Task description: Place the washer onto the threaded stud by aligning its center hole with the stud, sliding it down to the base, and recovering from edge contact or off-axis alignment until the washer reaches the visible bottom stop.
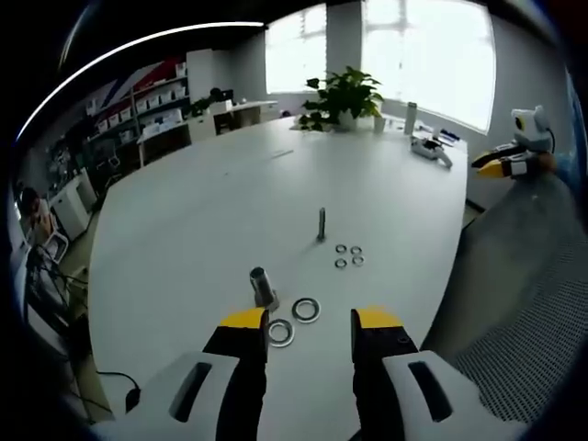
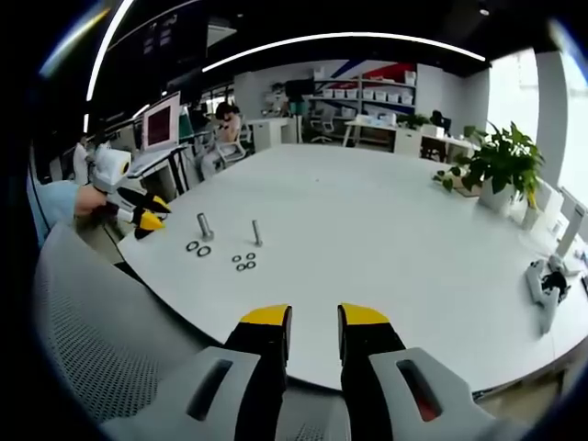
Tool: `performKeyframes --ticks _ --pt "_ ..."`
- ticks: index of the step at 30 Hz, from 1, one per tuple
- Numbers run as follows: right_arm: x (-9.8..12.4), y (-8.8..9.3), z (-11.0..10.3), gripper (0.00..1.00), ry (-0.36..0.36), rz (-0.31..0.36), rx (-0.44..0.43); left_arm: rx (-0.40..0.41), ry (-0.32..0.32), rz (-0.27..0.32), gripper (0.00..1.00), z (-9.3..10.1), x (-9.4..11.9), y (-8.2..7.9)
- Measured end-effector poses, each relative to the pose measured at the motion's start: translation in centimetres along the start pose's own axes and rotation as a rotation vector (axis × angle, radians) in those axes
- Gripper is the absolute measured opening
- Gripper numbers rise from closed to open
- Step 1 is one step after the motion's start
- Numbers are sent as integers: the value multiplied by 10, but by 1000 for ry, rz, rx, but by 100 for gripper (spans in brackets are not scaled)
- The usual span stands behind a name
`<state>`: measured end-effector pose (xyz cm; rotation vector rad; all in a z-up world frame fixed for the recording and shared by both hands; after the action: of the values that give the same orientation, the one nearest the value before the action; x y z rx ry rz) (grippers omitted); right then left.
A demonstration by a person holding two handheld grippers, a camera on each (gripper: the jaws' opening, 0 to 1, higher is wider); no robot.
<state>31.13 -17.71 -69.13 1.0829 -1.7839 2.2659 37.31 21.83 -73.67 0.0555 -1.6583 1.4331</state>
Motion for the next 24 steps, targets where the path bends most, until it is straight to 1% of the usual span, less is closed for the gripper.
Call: performKeyframes --ticks 4,7,9,15,16,17,19,21,24 --pt "0 1 0 22 2 -9 -4 3 0 -32 32 -9 -12 6" --pt "0 2 0 22 7 -16 -7 30 3 -51 32 -15 -22 10" --pt "0 2 1 22 13 -20 -7 28 3 -58 31 -17 -27 13" --pt "-1 3 1 22 9 -29 -12 19 -8 -114 30 -24 -42 21" --pt "-1 3 1 22 9 -28 -12 29 -23 -117 28 -28 -46 22" --pt "-1 3 1 22 11 -28 -12 44 -54 -122 23 -31 -48 23" --pt "-1 3 2 22 19 -26 -13 32 -51 -136 18 -33 -51 24" --pt "-1 3 2 22 16 -31 -15 51 -53 -152 18 -38 -56 27" --pt "-1 4 3 22 17 -32 -17 53 -48 -168 18 -40 -62 31"
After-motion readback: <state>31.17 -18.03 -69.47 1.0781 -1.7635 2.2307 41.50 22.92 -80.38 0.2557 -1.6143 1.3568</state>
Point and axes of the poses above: the point that each gripper's makers call its tool centre point, and the gripper's own axes: x roughly backward along the fingers, z roughly to its right, y roughly out of its underside, the point moved 6 cm from there along x, roughly backward along the fingers, and after that the axes turned 6 degrees about x, right-handed, at the moved point
